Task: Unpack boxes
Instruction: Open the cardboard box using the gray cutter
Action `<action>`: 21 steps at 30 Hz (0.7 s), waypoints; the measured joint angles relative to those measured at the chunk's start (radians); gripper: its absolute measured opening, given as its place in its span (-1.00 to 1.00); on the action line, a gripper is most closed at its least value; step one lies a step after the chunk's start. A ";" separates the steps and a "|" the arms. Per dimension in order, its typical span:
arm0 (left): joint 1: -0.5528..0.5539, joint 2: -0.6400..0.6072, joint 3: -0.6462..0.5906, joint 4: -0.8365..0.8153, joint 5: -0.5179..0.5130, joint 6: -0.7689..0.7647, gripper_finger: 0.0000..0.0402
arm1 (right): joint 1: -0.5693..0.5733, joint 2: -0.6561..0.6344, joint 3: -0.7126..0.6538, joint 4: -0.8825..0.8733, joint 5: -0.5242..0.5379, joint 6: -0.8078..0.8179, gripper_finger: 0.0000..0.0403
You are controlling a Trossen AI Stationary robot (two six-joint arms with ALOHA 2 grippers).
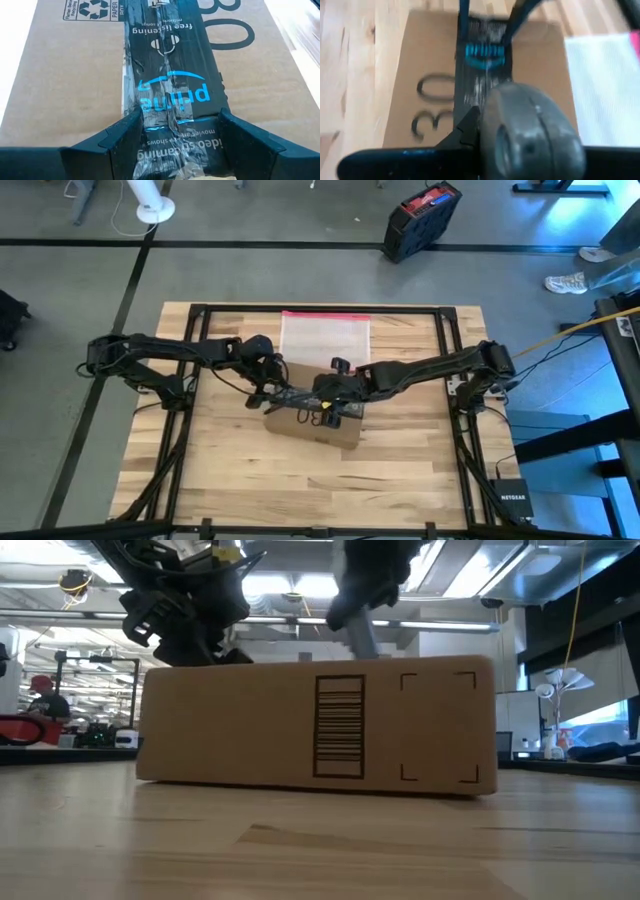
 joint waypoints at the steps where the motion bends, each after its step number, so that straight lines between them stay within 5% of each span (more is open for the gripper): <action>1: 0.000 0.000 0.000 0.002 0.000 -0.004 0.24 | 0.001 -0.003 -0.001 -0.004 -0.001 0.009 -0.69; 21: 0.001 -0.007 0.006 -0.064 -0.010 0.005 0.24 | 0.002 0.037 0.005 0.025 -0.004 0.098 -0.69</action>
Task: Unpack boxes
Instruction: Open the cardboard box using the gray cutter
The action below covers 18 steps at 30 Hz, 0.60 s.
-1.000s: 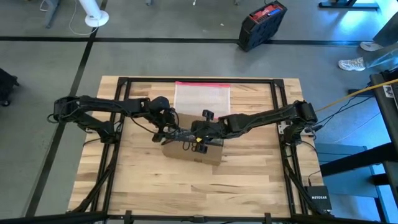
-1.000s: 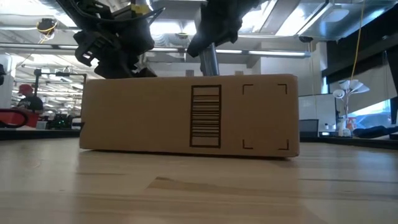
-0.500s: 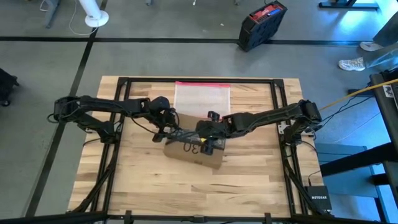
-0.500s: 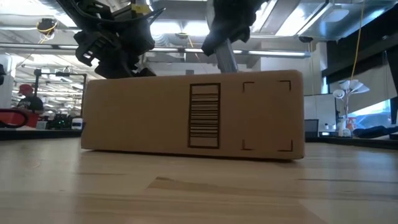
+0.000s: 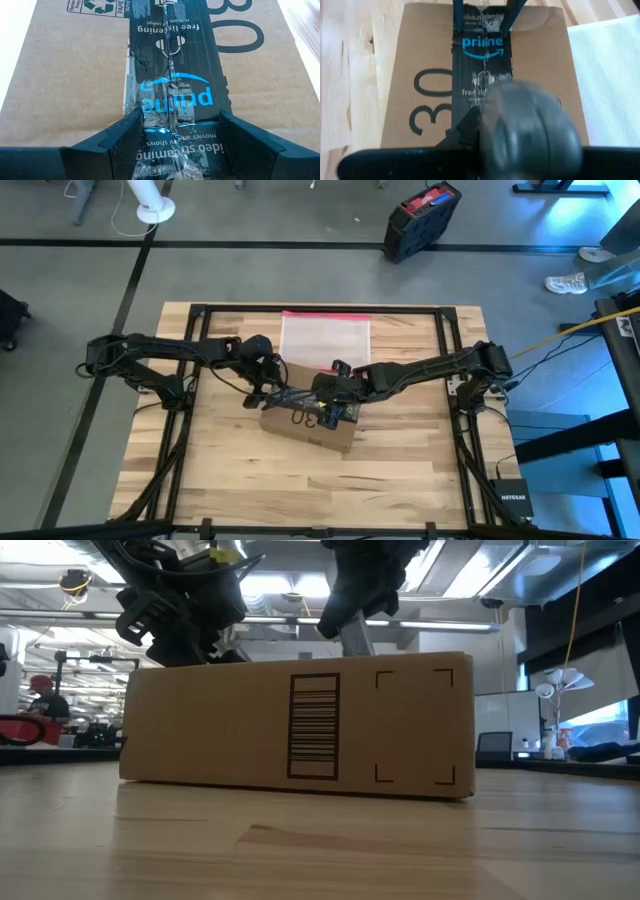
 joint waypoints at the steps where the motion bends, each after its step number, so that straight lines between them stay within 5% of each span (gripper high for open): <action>1: 0.000 0.000 0.000 0.000 0.000 0.000 0.24 | 0.005 -0.003 0.000 -0.004 0.003 -0.001 -0.69; 18: 0.006 0.002 0.000 -0.005 -0.006 -0.010 0.24 | 0.027 -0.124 -0.005 -0.334 -0.070 0.015 -0.69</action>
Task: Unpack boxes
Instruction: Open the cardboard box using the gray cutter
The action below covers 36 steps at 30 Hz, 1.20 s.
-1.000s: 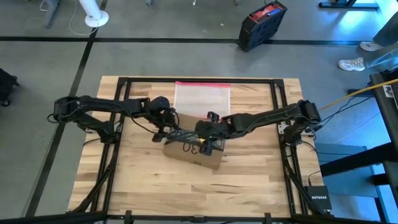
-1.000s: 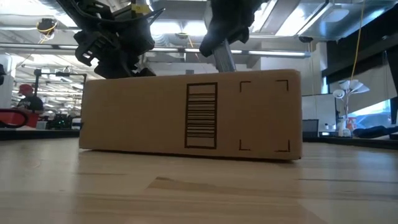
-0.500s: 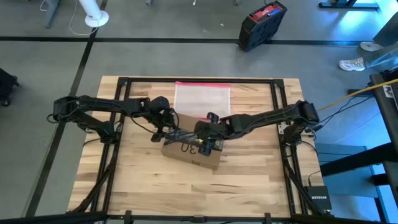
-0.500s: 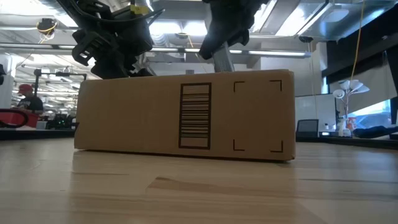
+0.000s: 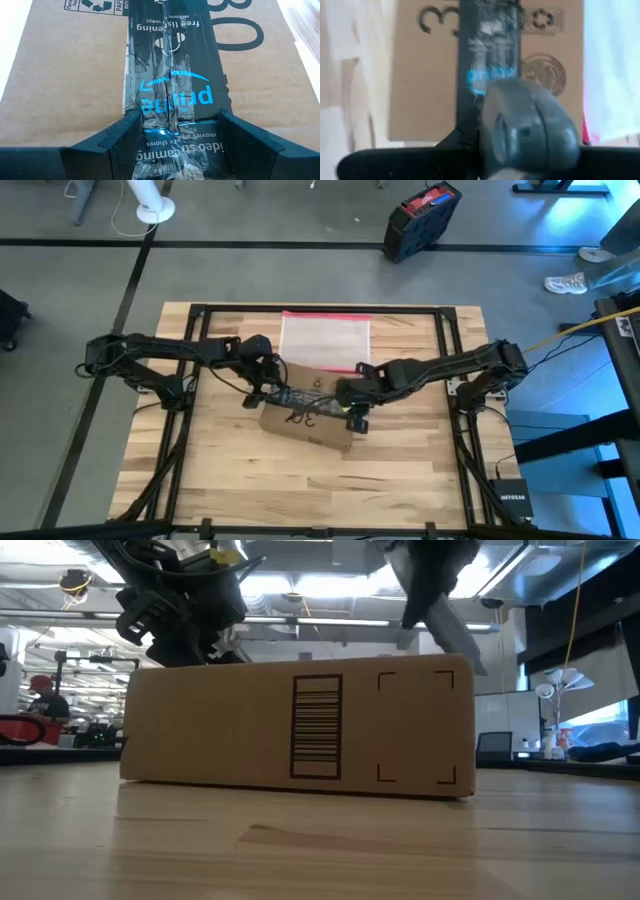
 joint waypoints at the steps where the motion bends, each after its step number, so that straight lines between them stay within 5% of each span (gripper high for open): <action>1: 0.003 0.000 0.000 0.000 0.001 0.000 0.24 | 0.001 -0.005 0.001 -0.016 0.001 0.002 -0.69; 26: 0.128 -0.005 0.012 -0.057 -0.088 -0.012 0.24 | -0.002 -0.050 0.003 0.119 0.074 0.068 -0.68; 36: 0.159 -0.050 0.049 -0.226 -0.063 -0.094 0.24 | -0.002 -0.050 0.003 0.108 0.140 0.143 -0.68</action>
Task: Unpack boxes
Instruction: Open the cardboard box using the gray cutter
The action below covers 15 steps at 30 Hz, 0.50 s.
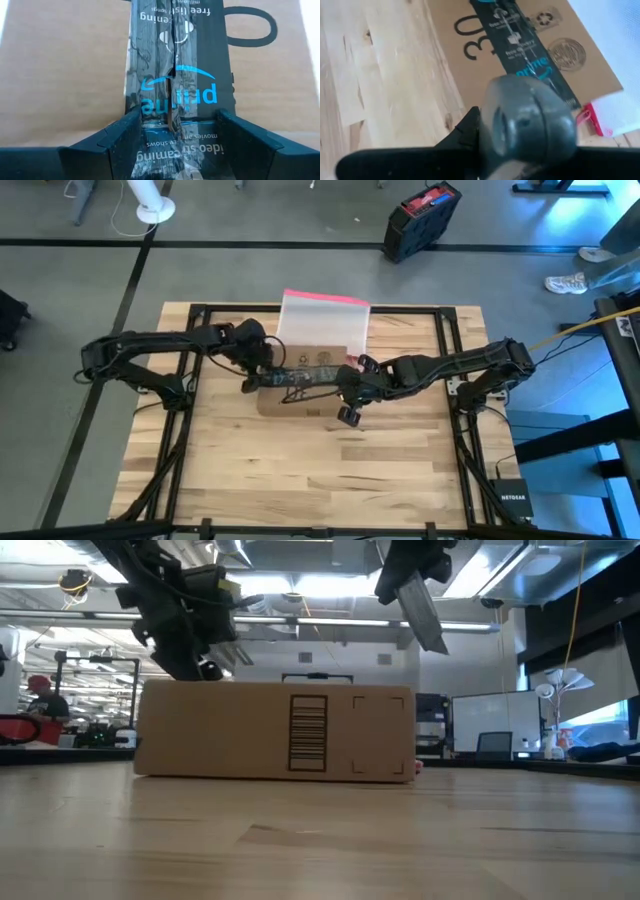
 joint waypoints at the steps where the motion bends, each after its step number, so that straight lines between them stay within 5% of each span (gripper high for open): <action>1: -0.003 -0.008 0.008 -0.022 0.010 -0.018 0.24 | 0.000 0.000 0.000 0.000 0.005 0.006 -0.68; 9: -0.015 -0.031 0.112 -0.294 0.248 -0.097 0.24 | 0.000 0.000 0.000 0.023 0.011 0.054 -0.68; 15: -0.009 -0.066 0.226 -0.363 0.252 -0.091 0.24 | 0.009 0.001 0.000 0.036 0.044 0.147 -0.68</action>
